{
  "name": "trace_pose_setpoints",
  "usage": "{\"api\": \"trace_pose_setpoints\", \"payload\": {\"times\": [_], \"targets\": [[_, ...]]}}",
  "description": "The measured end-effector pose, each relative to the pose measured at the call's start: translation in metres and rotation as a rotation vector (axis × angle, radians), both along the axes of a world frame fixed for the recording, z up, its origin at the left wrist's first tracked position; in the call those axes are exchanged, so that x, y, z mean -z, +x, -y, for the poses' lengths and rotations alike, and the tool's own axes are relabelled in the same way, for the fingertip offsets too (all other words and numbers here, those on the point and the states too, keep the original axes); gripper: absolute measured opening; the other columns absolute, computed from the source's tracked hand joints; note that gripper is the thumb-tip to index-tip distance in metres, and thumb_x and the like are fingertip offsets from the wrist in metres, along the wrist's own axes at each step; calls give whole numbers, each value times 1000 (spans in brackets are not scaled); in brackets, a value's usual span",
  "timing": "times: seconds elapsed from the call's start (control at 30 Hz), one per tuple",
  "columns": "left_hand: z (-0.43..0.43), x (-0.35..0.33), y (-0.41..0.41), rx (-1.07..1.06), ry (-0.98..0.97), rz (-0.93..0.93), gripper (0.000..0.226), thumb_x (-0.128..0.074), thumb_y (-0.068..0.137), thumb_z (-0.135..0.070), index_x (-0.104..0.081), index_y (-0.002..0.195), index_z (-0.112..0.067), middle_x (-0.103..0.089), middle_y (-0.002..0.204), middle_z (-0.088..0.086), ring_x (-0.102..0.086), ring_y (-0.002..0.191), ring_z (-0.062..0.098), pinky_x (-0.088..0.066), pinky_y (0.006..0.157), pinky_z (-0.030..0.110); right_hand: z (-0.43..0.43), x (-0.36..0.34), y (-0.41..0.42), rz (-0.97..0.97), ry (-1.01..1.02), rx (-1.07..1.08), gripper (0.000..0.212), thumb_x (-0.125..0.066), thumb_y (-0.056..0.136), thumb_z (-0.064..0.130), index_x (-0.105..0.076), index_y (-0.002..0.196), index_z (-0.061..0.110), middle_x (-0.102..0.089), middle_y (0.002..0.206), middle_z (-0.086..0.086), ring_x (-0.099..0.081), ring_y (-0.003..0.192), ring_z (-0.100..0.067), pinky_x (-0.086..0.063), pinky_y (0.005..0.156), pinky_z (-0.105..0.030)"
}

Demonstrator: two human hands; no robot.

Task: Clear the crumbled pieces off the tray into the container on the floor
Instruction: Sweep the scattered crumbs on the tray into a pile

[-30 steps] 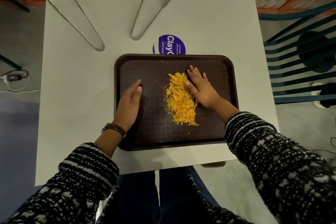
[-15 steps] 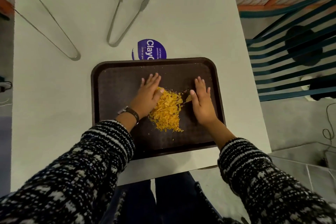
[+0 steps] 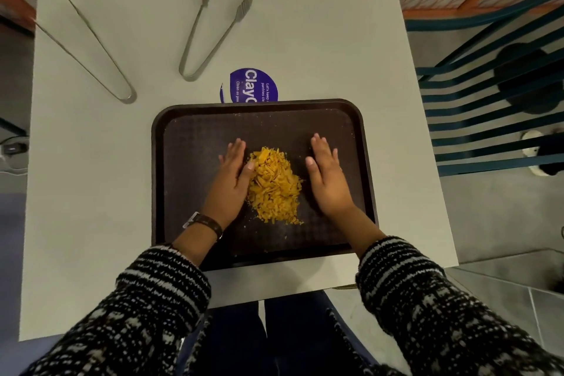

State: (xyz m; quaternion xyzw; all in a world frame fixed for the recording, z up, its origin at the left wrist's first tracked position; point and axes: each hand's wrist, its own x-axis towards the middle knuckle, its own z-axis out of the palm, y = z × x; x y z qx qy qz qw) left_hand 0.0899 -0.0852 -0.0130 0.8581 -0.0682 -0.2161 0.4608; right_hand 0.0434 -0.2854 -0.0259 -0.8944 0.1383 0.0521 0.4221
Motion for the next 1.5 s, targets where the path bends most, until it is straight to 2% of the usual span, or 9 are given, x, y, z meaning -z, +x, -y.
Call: {"api": "trace_pose_setpoints", "payload": {"times": [0.27,0.53,0.67,0.93,1.07,1.13,1.23,1.33,1.5], "targets": [[21,5,-20,128,24,-20,54,-32,100,-30,-14,149,-14,-11,158,2,-3,145,10,2,118,28,-38,1,-6,-75,130,-256,56,-32,101,31,-14,150,11,-13,159,-4,-5,147,-11,7,117,-21],[14,-12,-33,-163,-131,-72,53,-41,98,-27,-24,147,-19,-24,155,0,-21,143,12,-20,117,34,-32,-20,-25,-79,275,26,55,-43,98,34,-27,148,20,-28,155,2,-23,143,-11,-21,118,-31],[16,-15,-40,-257,-153,-89,50,-40,98,-23,-26,146,-19,-26,154,1,-24,141,13,-22,115,30,-38,-11,-23,-22,142,-124,57,-41,98,33,-22,148,15,-24,156,-3,-13,146,-14,-3,119,-28],[53,5,-47,-295,-162,-140,62,-21,93,-47,-12,149,-21,-5,159,-2,1,146,10,1,120,40,-78,-4,-9,-82,318,75,50,-25,103,28,-16,149,11,-16,158,-3,0,145,-8,12,116,-23],[66,0,-50,-396,-342,-201,57,-22,97,-45,-18,149,-22,-16,157,-7,-14,144,6,-11,118,24,-81,-12,-6,-112,558,214,48,-23,103,32,-25,148,17,-25,156,0,-17,145,-10,-7,121,-34],[73,-8,-51,-450,-396,-223,48,-23,101,-33,-22,148,-20,-23,151,-11,-22,138,2,-20,105,3,-77,-16,-6,-111,659,300,45,-27,102,33,-34,144,18,-39,147,3,-35,135,-9,-32,111,-21],[82,-10,-52,-612,-533,-303,46,-27,101,-34,-33,144,-20,-34,149,-7,-35,133,6,-29,110,20,-70,-20,-3,-117,755,388,42,-32,102,30,-40,140,16,-48,127,9,-46,114,-1,-41,78,3],[88,-16,-50,-828,-787,-457,42,-32,99,-36,-48,134,-19,-54,135,2,-53,121,15,-40,106,34,-64,-23,1,-140,916,569,36,-38,101,27,-54,130,12,-61,118,1,-59,106,-11,-49,87,-16],[93,-31,-50,-1021,-1030,-497,41,-31,100,-26,-53,127,-5,-63,116,7,-61,102,16,-55,78,20,-66,-21,-3,-169,1277,857,34,-52,93,30,-67,109,4,-69,110,-20,-66,105,-33,-47,100,-49]]}}
